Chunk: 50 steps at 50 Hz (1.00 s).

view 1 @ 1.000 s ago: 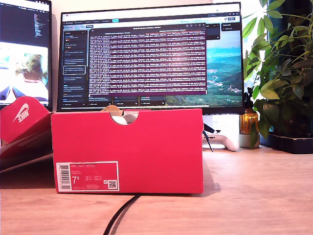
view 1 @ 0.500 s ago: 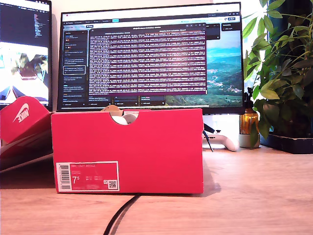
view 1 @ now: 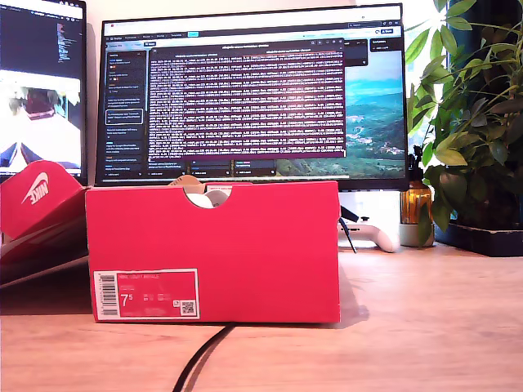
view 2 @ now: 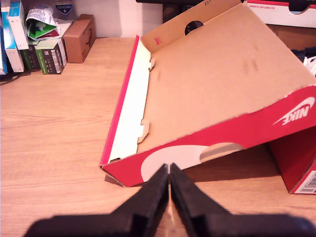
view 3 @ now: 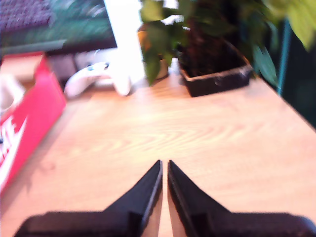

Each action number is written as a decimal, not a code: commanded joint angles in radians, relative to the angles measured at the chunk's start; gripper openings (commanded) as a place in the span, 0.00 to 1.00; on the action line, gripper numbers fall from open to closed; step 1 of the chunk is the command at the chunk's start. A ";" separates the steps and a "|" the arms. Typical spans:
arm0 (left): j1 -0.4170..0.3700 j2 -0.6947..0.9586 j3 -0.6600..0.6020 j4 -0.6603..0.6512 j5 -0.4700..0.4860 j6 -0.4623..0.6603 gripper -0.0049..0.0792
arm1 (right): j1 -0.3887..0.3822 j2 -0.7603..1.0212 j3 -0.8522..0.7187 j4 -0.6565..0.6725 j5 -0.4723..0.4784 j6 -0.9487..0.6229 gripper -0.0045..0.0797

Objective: Pack the blue shoes by picking the first shoe and placing it inside the red shoebox, left side, then picking and rotating the second shoe and placing it in the shoebox

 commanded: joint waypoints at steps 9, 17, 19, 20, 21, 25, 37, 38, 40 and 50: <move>0.002 -0.008 -0.024 -0.013 -0.001 -0.003 0.03 | -0.002 -0.093 -0.039 -0.086 -0.021 -0.054 0.04; 0.002 -0.008 -0.024 -0.013 -0.001 -0.003 0.03 | -0.004 -0.169 -0.039 -0.124 -0.018 -0.060 0.04; 0.002 -0.008 -0.024 -0.013 -0.001 -0.003 0.03 | -0.004 -0.184 -0.039 -0.125 -0.016 -0.061 0.04; 0.002 -0.008 -0.024 -0.013 -0.001 -0.003 0.03 | -0.004 -0.189 -0.039 -0.125 -0.016 -0.061 0.04; 0.002 -0.008 -0.024 -0.013 -0.001 -0.003 0.03 | -0.004 -0.190 -0.039 -0.124 -0.016 -0.061 0.04; 0.002 -0.008 -0.024 -0.014 -0.001 -0.003 0.03 | -0.004 -0.190 -0.039 -0.125 -0.016 -0.057 0.04; 0.002 -0.008 -0.024 -0.013 -0.001 -0.003 0.03 | -0.003 -0.190 -0.039 -0.121 -0.016 -0.029 0.04; 0.002 -0.008 -0.024 -0.013 -0.001 -0.003 0.03 | -0.003 -0.190 -0.039 -0.121 -0.016 -0.029 0.04; 0.002 -0.008 -0.024 -0.013 -0.001 -0.003 0.03 | -0.003 -0.190 -0.038 -0.121 -0.016 -0.029 0.04; 0.002 -0.008 -0.024 -0.013 -0.001 -0.003 0.03 | -0.003 -0.190 -0.038 -0.121 -0.016 -0.029 0.04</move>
